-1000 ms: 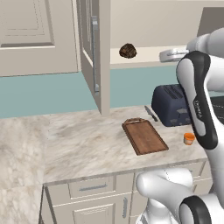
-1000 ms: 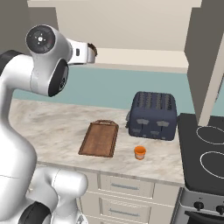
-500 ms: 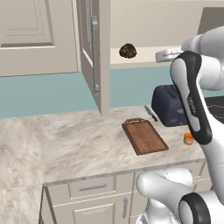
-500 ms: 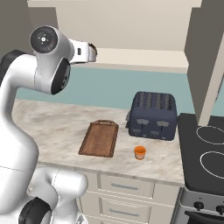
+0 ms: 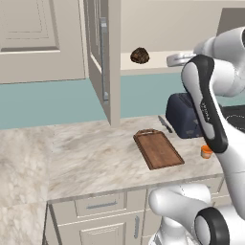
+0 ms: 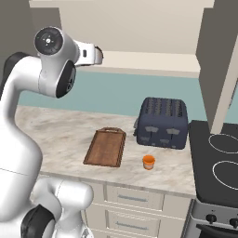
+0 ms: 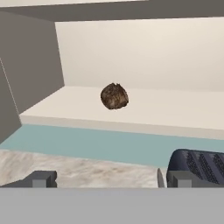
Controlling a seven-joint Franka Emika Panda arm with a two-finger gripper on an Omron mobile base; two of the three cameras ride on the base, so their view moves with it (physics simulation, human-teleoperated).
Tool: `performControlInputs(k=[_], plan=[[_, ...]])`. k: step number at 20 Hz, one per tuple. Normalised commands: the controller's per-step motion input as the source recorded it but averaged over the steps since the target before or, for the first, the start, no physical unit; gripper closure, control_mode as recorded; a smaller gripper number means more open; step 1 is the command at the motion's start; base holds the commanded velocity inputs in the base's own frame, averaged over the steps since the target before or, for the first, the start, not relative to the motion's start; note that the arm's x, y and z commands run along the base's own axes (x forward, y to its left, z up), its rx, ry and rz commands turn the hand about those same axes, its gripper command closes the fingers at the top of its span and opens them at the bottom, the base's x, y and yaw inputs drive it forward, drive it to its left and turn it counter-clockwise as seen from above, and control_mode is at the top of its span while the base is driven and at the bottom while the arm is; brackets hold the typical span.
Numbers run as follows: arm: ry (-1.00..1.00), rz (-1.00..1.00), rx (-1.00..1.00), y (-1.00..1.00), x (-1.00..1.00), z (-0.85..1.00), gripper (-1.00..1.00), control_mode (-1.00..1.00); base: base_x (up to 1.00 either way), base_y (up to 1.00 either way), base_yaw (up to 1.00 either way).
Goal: Pick the bread, place it on the cutting board, pick the jam, place it on the counter, and close the cabinet.
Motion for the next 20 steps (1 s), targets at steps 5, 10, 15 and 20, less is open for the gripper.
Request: performControlInputs(k=[5,10,15,20], plan=[[0.00,0.00,0.00,0.09,0.24,0.00,-1.00,-1.00,0.00,0.00,0.00],[0.00,0.00,0.00,0.14,0.30,0.00,-1.00,-1.00,0.00,0.00,0.00],[0.00,0.00,0.00,0.06,0.31,0.00,-1.00,-1.00,0.00,0.00,0.00],[0.00,0.00,0.00,0.00,0.31,-0.01,-1.00,-1.00,0.00,0.00,0.00]])
